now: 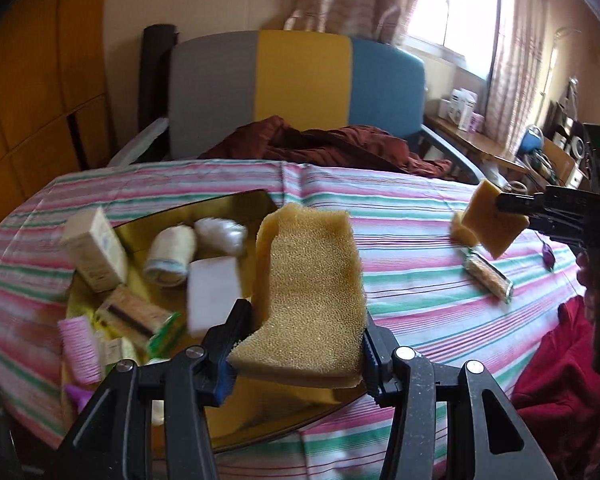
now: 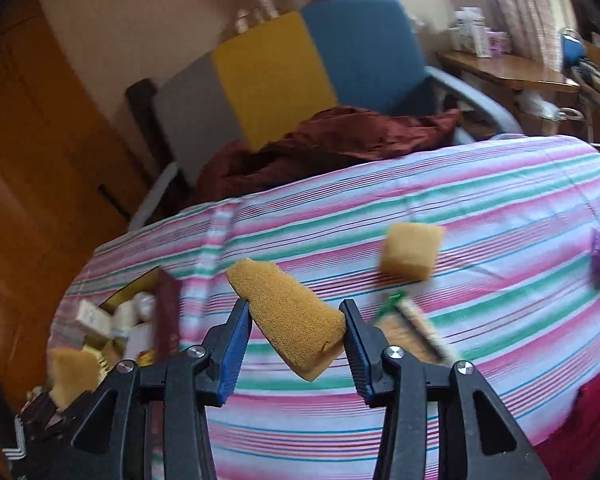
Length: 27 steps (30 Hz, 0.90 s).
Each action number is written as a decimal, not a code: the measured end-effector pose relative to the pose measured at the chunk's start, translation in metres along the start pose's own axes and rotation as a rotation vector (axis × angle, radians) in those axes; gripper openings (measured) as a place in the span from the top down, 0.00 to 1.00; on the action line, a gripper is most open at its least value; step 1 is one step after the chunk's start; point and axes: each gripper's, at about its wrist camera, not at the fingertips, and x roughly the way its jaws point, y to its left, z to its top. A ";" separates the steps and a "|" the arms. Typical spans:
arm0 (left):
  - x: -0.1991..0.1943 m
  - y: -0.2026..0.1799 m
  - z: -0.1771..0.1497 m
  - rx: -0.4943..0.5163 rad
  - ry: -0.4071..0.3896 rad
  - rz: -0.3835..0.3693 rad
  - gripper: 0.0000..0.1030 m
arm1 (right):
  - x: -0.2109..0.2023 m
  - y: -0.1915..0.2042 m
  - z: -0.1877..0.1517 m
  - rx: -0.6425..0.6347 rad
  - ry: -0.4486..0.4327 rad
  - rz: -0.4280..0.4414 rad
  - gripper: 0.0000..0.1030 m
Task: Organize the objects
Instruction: 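Carry both sponges over the gold tray and open both tools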
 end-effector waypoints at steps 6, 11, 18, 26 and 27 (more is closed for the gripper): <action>-0.006 0.046 -0.008 -0.106 0.006 0.023 0.51 | 0.026 0.068 -0.018 -0.092 0.097 0.155 0.56; -0.021 0.097 -0.007 -0.234 -0.016 0.046 0.51 | 0.046 0.113 -0.037 -0.153 0.184 0.270 0.56; -0.030 0.140 -0.009 -0.349 -0.029 0.054 0.51 | 0.066 0.149 -0.062 -0.199 0.288 0.376 0.56; -0.027 0.139 -0.005 -0.355 -0.026 0.024 0.51 | 0.101 0.176 -0.090 -0.224 0.405 0.411 0.54; -0.027 0.139 -0.005 -0.353 -0.026 0.020 0.51 | 0.104 0.178 -0.093 -0.228 0.417 0.409 0.54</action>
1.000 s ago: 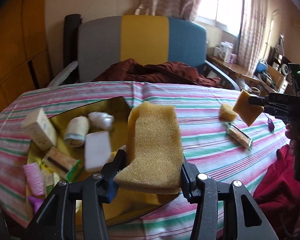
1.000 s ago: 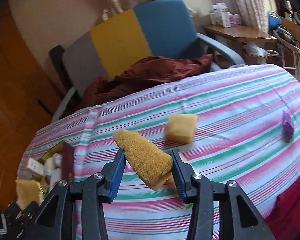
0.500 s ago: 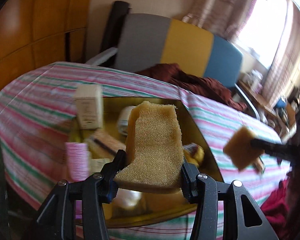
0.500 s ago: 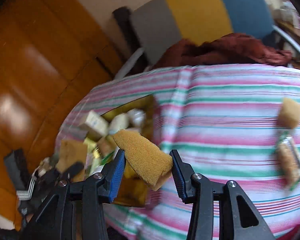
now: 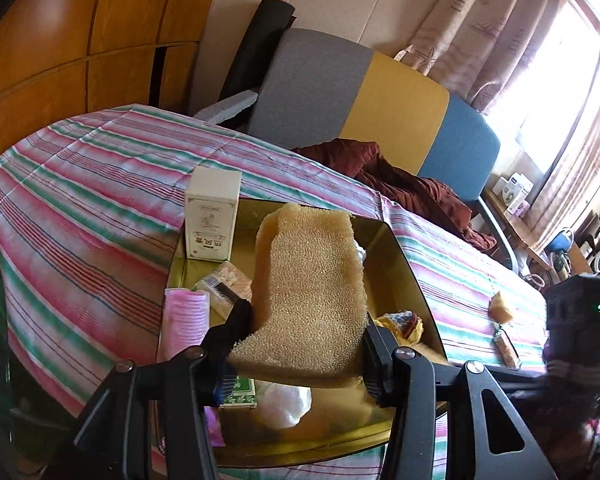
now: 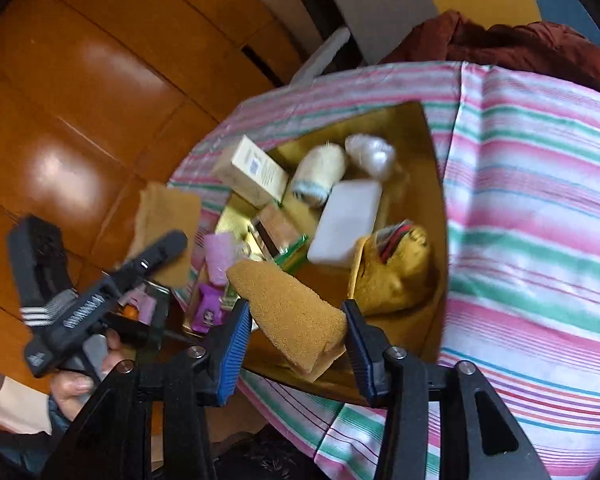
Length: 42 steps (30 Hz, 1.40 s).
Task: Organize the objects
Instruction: 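Carry both sponges over the gold tray and open both tools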
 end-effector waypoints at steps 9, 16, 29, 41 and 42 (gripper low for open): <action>0.015 -0.019 -0.005 0.096 0.006 0.071 0.51 | 0.032 -0.004 -0.009 -0.029 0.062 -0.114 0.54; 0.025 -0.052 -0.011 0.235 -0.022 0.128 0.51 | 0.031 -0.004 -0.013 -0.061 0.042 -0.191 0.54; 0.044 -0.070 -0.010 0.285 0.003 0.110 0.50 | 0.025 -0.007 -0.019 -0.084 0.021 -0.270 0.44; 0.072 -0.064 -0.009 0.262 0.063 0.100 0.50 | 0.016 0.000 -0.017 -0.121 -0.032 -0.319 0.31; 0.077 -0.062 -0.009 0.254 0.078 0.098 0.50 | 0.014 0.000 -0.016 -0.119 -0.037 -0.317 0.31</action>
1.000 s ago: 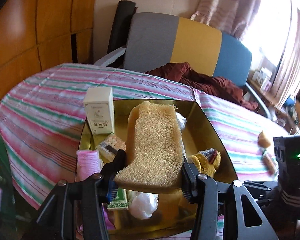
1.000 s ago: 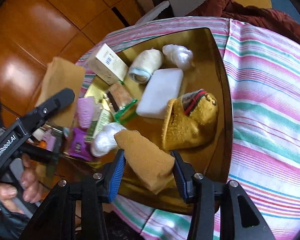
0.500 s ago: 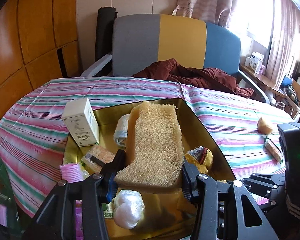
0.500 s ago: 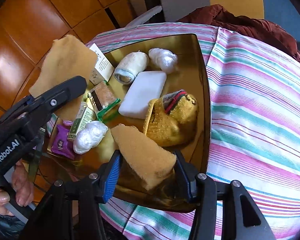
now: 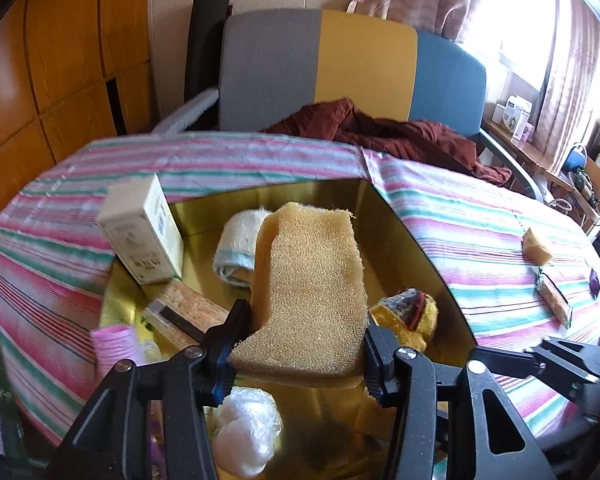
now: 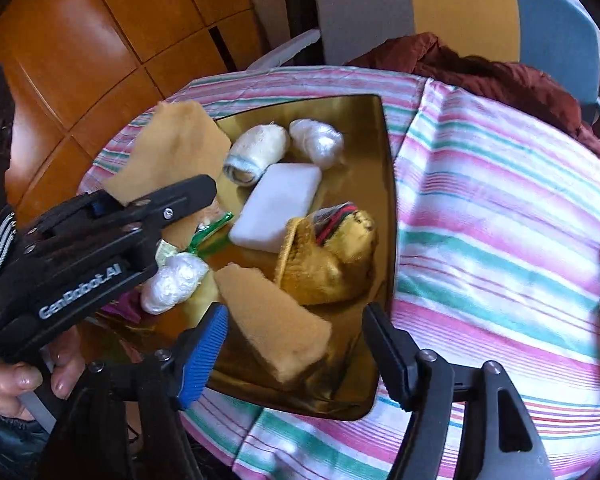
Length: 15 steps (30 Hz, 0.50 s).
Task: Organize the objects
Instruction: 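Carry both sponges over the gold tray and open both tools, then move both tools back toward the last sponge and cracker packet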
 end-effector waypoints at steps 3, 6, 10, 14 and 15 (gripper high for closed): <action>0.018 0.008 0.004 -0.034 0.043 -0.028 0.48 | -0.007 0.001 -0.002 -0.016 -0.027 -0.018 0.30; 0.029 0.020 0.011 -0.095 0.080 -0.065 0.41 | -0.015 0.005 -0.002 -0.043 -0.057 -0.075 0.22; 0.019 0.036 0.016 -0.158 0.043 -0.066 0.27 | -0.026 0.003 -0.001 -0.051 -0.122 -0.129 0.21; -0.003 0.053 0.018 -0.198 -0.014 -0.050 0.23 | -0.049 0.005 0.002 -0.080 -0.250 -0.204 0.21; -0.007 0.057 0.018 -0.205 -0.023 -0.042 0.23 | -0.058 0.007 0.002 -0.095 -0.301 -0.232 0.21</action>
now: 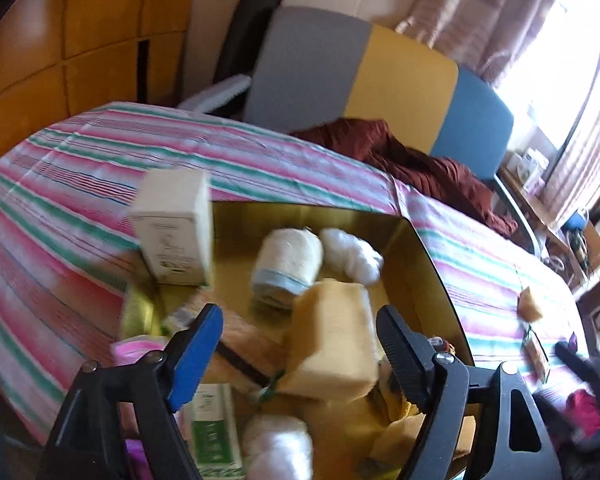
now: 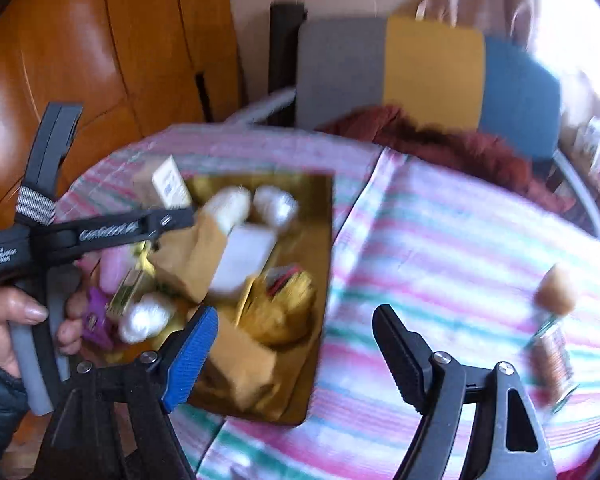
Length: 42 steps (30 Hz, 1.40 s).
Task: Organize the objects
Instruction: 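Move both tools back toward the last sponge and cracker packet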
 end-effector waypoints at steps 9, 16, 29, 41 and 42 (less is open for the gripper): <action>-0.041 0.026 -0.025 -0.015 -0.083 0.111 0.23 | -0.001 -0.025 0.008 0.118 -0.005 -0.050 0.17; -0.059 0.023 -0.042 0.057 -0.125 0.179 0.12 | -0.003 -0.036 -0.006 0.211 0.020 0.028 0.18; -0.066 -0.039 -0.059 0.211 -0.109 0.075 0.10 | 0.003 -0.041 -0.024 0.187 0.105 -0.007 0.00; -0.068 -0.073 -0.067 0.286 -0.100 0.022 0.08 | -0.001 -0.071 -0.041 0.203 0.144 -0.102 0.00; -0.068 -0.075 -0.068 0.290 -0.101 0.019 0.06 | -0.002 -0.073 -0.041 0.203 0.144 -0.126 0.00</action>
